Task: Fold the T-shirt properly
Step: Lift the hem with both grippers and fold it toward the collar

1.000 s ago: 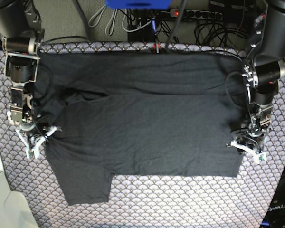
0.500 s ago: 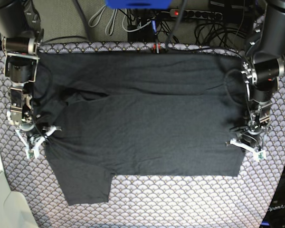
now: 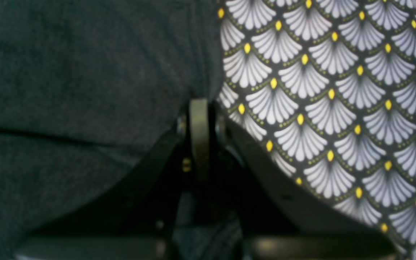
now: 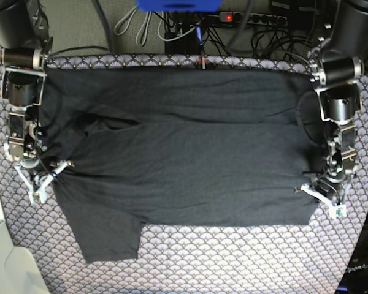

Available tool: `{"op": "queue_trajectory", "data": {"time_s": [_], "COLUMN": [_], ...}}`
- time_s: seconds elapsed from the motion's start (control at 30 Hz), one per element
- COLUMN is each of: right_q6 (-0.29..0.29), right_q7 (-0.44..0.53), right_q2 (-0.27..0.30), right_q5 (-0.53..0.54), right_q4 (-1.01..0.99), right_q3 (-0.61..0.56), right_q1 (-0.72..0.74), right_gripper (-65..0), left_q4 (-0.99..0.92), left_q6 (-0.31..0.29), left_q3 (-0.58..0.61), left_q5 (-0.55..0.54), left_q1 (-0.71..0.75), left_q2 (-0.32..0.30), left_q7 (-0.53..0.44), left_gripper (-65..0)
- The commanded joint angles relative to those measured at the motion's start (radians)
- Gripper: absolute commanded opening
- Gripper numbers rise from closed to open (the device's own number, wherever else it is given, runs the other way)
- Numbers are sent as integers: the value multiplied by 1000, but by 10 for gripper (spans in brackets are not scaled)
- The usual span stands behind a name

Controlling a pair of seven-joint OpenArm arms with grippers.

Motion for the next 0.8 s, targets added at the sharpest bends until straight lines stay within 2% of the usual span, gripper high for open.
{"op": "queue_trajectory", "data": {"time_s": [0.0,0.23,0.4,0.5,0.6,0.7,0.77], "right_q6": [-3,-3,0,54,68,71,71], "right_q7": [21,-46,-48,-48,-48,-48,-49], "right_q2": [20,3,0,0,0,-1,-9], "right_q5": [5,5,5,5,7,10,57], "right_q4": [53,308,402,429,459,515,537], "right_q3": [18,63,99,101,103,149,187], "right_q1": [7,-114,-182,-208,-228,-263,-271], "right_gripper": [-650,-650,-650,-650,-650,-650,-650], "left_q4": [40,114,181,233,262,301,319], "left_q6": [3,0,0,0,0,0,-1], "left_q3": [-1,-116,-126,-126,-127,-129,-129], "left_q5": [-8,-8,-8,-8,-8,-8,-8], "left_q1": [-30,23,71,106,114,125,126], "left_q2": [-7,2,2,2,2,2,2], "left_q7": [-13,36,65,65,70,128,151], "left_gripper": [-643,-643,-643,-643,-643,-643,-643]}}
